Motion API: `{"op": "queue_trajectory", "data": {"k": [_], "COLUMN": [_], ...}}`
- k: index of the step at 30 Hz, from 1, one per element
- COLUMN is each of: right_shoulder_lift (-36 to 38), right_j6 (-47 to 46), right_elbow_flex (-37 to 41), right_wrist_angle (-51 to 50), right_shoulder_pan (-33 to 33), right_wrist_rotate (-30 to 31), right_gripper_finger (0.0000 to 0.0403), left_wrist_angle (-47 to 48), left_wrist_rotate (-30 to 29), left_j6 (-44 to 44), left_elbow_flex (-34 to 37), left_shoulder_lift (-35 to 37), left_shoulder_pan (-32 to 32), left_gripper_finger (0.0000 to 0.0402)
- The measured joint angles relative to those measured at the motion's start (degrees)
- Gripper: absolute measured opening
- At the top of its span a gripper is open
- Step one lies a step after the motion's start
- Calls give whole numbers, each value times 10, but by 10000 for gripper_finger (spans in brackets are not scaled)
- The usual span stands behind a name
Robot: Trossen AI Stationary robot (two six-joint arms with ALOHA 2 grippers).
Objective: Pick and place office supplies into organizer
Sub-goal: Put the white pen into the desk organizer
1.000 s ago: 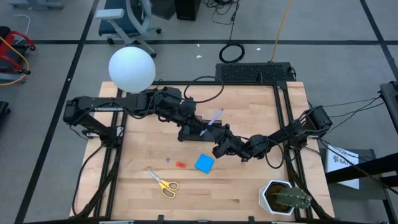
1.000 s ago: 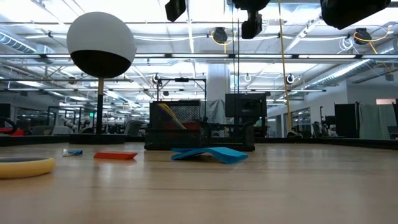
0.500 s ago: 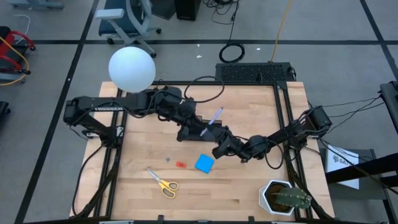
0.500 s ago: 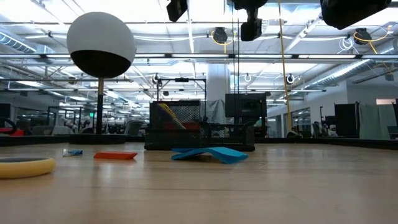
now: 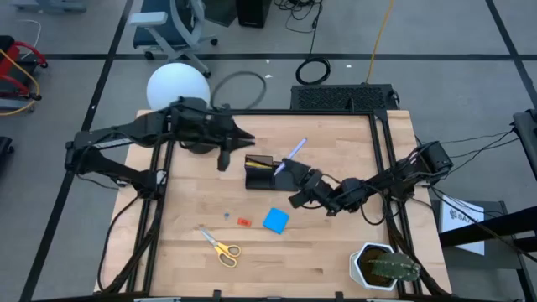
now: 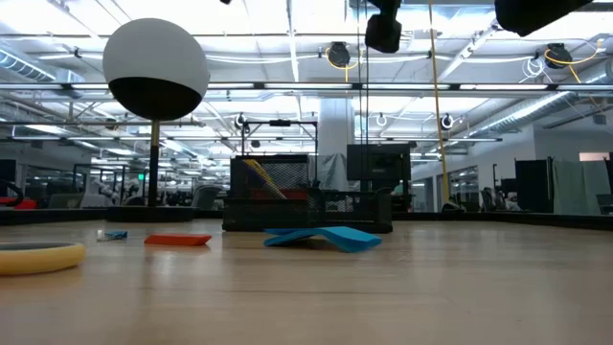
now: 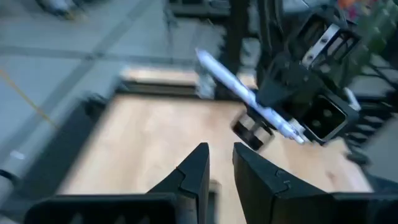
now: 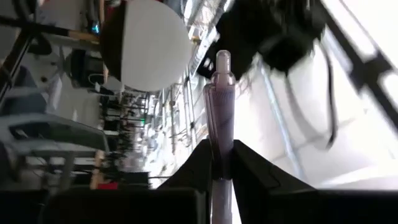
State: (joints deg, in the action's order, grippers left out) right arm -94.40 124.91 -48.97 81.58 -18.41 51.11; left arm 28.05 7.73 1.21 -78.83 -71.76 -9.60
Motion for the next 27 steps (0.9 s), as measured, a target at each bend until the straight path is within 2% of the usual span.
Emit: {"op": "queue_trajectory", "data": {"k": [4,8,12,17,22,27], "right_shoulder_lift": [29,63,98,132,137,133], "right_j6": [-98,-249,-437,-672,-847,-1008], "right_elbow_flex": [0,1,1,1,2,17], "right_wrist_angle": [-12,-79,-179,-313,-349,-344], "right_shoulder_pan": [10,24,50,95,141,199], "right_wrist_rotate": [1,-8,-63,-160,-264,-386], "right_gripper_finger": [28,28,28,28,28,28], "left_wrist_angle": [45,66,41,-52,-182,-306], "left_wrist_rotate": [-11,-35,-38,-38,-35,-33], "left_j6": [31,47,58,61,60,44], "left_elbow_flex": [0,0,25,115,231,328], "left_shoulder_lift": [41,72,95,141,195,233], "left_shoulder_pan": [0,0,0,-1,-1,-1], "left_gripper_finger": [76,76,76,76,76,76]}}
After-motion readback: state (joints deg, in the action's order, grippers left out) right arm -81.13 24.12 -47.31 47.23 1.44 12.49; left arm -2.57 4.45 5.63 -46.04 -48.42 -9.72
